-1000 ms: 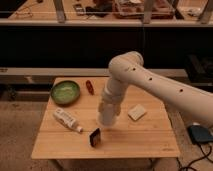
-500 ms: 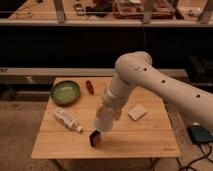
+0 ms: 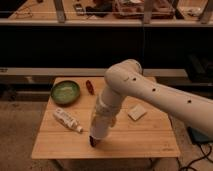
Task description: Place the ceramic cup over the eraser
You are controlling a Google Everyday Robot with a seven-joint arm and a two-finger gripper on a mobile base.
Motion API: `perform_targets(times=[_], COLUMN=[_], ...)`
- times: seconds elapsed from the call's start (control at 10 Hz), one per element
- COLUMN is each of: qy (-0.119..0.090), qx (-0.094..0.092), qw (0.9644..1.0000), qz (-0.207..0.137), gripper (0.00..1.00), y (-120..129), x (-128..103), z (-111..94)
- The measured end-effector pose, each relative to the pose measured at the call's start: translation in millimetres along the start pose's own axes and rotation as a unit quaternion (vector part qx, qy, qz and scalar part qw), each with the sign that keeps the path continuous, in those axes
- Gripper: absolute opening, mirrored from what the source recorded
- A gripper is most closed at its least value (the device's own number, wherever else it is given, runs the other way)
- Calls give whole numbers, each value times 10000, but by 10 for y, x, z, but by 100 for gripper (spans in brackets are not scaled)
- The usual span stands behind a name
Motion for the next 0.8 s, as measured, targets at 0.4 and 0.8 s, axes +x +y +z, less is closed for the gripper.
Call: perform_targets(times=[0.4, 0.8], qy=[-166, -176], qx=[-34, -369], qw=[9997, 9989], qz=[-201, -240], gripper=[0, 0], y=[-183, -111], x=[-71, -43], z=[288, 561])
